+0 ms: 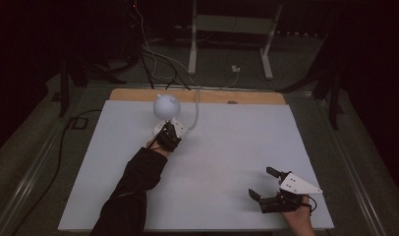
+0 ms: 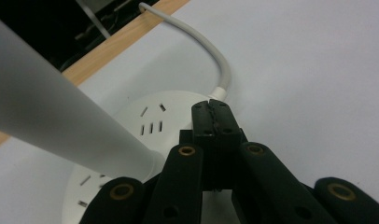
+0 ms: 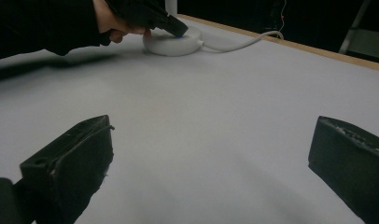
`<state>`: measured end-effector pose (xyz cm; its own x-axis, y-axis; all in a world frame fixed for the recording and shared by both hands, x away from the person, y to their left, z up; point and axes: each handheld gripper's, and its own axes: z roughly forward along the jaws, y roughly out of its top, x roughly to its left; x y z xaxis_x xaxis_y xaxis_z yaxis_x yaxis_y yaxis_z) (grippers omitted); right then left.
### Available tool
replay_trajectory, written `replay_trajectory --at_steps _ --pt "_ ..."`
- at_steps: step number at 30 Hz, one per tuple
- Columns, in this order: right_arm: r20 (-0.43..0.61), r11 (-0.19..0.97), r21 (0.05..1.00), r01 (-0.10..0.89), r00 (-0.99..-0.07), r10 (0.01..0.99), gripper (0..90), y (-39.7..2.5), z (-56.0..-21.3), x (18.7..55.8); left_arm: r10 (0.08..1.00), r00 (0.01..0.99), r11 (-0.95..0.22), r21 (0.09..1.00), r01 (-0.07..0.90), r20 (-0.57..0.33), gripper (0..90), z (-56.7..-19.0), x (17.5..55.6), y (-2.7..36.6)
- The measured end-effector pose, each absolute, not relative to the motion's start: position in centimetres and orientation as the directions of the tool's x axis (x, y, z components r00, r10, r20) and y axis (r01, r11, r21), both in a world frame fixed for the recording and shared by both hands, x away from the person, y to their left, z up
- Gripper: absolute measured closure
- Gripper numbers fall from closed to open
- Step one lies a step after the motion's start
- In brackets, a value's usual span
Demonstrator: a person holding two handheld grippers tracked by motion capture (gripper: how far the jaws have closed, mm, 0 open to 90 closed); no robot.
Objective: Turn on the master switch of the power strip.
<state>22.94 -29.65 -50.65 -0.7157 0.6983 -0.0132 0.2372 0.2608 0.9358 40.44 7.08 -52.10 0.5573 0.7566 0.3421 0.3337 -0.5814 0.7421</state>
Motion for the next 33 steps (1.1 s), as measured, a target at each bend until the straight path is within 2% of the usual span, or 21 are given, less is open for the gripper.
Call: replay_trajectory --at_steps 2,3,5,6,14,20,33 --pt "-0.013 0.26 0.936 0.237 -0.716 0.698 0.0 -29.7 -50.6 22.9 0.762 0.556 -0.572 0.748 0.337 0.333 90.0 -52.2 40.4 7.1" --pt "-0.013 0.261 0.936 0.237 -0.716 0.698 0.0 -29.6 -50.6 22.9 0.753 0.551 -0.59 0.741 0.322 0.36 90.0 -52.3 40.3 6.9" --pt "-0.013 0.26 0.936 0.236 -0.717 0.697 0.0 -29.6 -50.6 22.9 0.769 0.55 -0.563 0.753 0.34 0.327 90.0 -52.3 40.4 7.0" --pt "-0.015 0.261 0.936 0.235 -0.716 0.698 0.0 -29.6 -50.6 22.9 0.754 0.556 -0.586 0.741 0.328 0.35 90.0 -52.3 40.3 7.0" --pt "-0.013 0.261 0.936 0.237 -0.717 0.697 0.0 -29.6 -50.6 22.9 0.75 0.558 -0.593 0.734 0.33 0.355 90.0 -52.2 40.4 6.9" --pt "-0.006 0.256 0.935 0.244 -0.714 0.7 0.0 -29.7 -50.7 23.0 0.767 0.564 -0.547 0.773 0.322 0.307 90.0 -51.5 40.6 7.4" --pt "-0.006 0.251 0.938 0.239 -0.713 0.701 0.0 -29.8 -50.6 23.0 0.756 0.608 -0.521 0.785 0.336 0.242 90.0 -50.1 39.6 7.4"
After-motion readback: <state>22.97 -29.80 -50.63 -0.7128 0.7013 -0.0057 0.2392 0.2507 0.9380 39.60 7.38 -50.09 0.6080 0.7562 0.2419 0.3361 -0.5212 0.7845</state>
